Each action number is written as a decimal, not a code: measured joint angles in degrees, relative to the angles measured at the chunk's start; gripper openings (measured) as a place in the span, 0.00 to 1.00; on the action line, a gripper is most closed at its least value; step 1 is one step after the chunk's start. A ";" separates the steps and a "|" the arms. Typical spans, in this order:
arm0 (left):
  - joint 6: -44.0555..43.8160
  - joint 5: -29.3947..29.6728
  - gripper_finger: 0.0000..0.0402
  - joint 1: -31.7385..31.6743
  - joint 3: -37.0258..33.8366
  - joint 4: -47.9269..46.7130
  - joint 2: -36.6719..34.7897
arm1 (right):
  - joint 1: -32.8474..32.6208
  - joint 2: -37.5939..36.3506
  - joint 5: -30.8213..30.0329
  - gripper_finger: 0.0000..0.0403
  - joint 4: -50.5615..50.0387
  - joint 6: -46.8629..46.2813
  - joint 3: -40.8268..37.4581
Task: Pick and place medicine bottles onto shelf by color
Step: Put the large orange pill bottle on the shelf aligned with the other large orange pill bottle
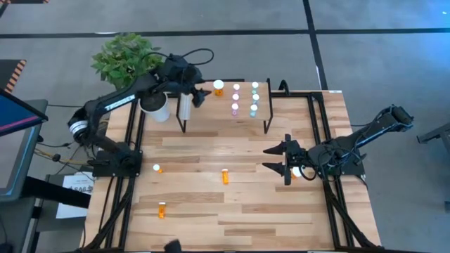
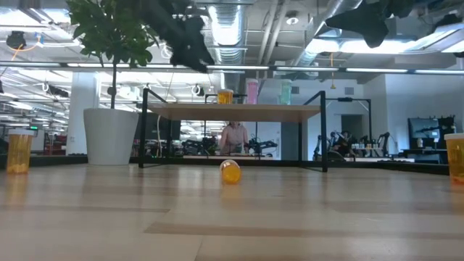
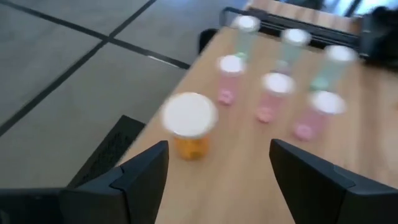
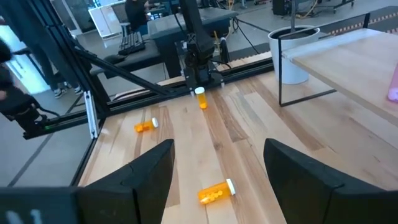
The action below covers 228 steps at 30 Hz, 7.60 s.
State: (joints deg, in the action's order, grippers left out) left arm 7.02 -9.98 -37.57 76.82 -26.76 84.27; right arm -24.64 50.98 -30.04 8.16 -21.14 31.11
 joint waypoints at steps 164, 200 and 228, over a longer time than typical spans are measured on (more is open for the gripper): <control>-12.23 24.10 0.66 58.43 -43.10 41.65 -30.89 | 4.18 40.39 17.92 0.67 -55.89 6.23 18.32; -12.47 24.16 0.66 58.43 -43.10 40.84 -30.56 | 8.28 43.97 19.82 0.67 -65.52 27.51 28.71; -12.64 23.96 0.66 58.11 -43.08 42.48 -27.94 | 4.52 51.36 17.93 0.67 -67.07 30.18 28.70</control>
State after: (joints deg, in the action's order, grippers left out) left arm -5.62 13.98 20.54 33.74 15.72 56.34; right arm -20.12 102.35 -12.11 -58.90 9.04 59.81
